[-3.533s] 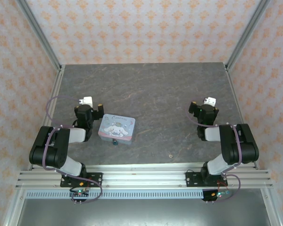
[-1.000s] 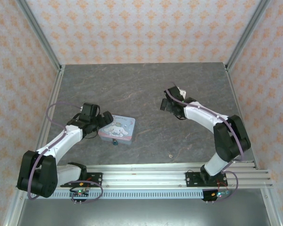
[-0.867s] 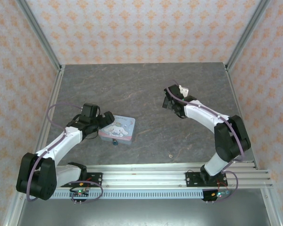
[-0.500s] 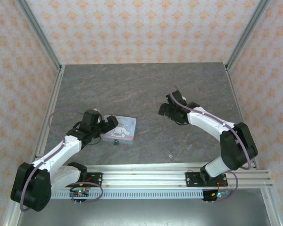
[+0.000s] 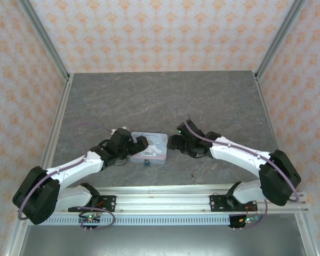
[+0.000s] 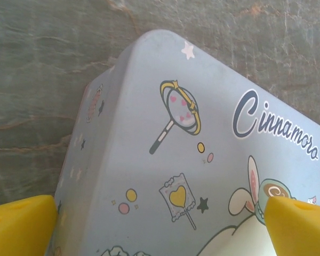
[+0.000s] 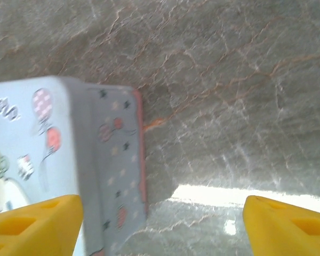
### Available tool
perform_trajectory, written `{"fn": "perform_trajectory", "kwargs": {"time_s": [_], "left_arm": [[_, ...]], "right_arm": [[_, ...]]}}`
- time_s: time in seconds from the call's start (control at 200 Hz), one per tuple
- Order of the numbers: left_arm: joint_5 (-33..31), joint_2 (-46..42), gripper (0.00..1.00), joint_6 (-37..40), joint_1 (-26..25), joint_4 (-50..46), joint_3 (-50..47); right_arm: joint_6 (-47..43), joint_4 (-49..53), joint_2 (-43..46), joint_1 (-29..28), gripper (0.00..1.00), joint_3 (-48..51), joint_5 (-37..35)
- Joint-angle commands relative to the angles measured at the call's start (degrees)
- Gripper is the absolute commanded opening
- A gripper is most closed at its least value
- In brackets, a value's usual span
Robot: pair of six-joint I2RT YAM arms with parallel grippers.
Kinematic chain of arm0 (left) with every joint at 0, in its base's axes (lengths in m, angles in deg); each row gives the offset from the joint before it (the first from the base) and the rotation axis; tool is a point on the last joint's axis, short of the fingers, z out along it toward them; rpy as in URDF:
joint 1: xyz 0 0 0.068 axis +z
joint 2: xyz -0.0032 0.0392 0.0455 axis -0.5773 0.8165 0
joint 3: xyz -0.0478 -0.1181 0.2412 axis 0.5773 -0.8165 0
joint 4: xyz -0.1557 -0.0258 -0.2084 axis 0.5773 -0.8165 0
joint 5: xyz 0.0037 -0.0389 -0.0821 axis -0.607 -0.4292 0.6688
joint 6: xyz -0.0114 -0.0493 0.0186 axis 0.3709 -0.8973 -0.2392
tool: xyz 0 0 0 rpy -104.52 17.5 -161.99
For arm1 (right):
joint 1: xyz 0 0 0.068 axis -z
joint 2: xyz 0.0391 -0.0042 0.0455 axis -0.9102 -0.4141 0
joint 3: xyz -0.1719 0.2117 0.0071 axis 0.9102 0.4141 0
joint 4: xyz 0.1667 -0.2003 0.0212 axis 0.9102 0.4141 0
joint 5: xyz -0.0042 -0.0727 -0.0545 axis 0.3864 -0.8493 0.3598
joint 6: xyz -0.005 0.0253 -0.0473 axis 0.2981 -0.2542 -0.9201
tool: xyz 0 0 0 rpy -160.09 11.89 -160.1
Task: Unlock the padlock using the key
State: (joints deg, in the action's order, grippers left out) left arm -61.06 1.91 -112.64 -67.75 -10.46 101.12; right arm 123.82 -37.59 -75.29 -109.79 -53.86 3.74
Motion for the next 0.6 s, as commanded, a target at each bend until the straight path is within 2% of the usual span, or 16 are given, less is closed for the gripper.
{"fn": "perform_trajectory", "kwargs": {"time_s": [0.0, 0.185, 0.395, 0.591], "left_arm": [[-2.76, 1.91, 1.00, -2.54, -2.01, 4.04, 2.99], [-3.83, 4.35, 1.00, -5.40, -3.87, 6.98, 4.11], [-3.93, 5.41, 1.00, -5.89, -4.84, 7.48, 5.49], [-4.12, 6.46, 1.00, -6.28, -5.30, 8.32, 5.68]], "right_arm": [[3.45, -1.24, 2.38, -1.63, 0.76, 1.86, 0.61], [4.25, -0.91, 1.23, -5.24, 0.71, 1.65, 0.70], [5.13, -2.31, 0.03, -6.14, 0.70, 3.72, -0.02], [5.24, -4.59, -4.06, -6.11, 0.60, 2.59, -2.58]]}}
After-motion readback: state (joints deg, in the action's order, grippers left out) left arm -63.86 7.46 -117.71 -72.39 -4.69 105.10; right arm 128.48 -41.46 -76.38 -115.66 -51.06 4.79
